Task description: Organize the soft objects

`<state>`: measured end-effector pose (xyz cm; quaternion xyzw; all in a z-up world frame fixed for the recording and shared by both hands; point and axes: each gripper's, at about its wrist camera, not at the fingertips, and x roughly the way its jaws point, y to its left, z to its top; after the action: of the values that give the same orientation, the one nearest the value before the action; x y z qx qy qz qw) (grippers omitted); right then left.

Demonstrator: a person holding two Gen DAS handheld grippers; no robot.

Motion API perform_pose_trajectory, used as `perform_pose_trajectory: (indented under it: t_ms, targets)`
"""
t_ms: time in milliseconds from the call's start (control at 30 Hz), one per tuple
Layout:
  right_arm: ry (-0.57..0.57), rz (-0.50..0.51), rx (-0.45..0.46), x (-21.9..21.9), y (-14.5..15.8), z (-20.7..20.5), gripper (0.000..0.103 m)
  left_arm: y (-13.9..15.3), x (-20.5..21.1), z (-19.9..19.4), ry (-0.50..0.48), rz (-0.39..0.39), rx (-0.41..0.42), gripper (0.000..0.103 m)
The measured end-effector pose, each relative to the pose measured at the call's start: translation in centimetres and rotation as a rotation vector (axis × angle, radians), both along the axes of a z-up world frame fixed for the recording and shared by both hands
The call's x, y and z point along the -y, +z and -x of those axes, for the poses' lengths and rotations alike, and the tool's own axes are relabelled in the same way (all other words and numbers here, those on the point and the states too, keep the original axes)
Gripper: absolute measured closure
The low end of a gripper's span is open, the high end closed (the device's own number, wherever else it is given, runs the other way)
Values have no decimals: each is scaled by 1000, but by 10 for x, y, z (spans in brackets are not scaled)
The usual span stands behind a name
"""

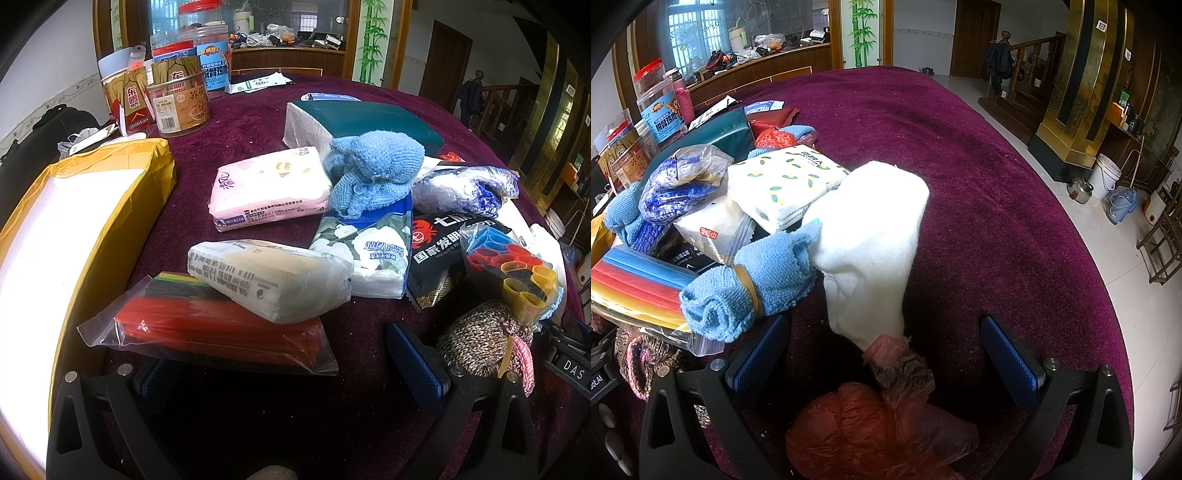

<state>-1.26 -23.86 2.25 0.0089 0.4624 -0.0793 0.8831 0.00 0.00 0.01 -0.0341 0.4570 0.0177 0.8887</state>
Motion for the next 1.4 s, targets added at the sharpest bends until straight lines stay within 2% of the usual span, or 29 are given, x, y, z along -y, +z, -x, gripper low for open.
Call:
perform_pose_trajectory:
  t_ms: [1400]
  targets:
    - [-1, 1, 1, 1, -2, -2, 0, 0, -1, 0, 13, 6, 7, 0]
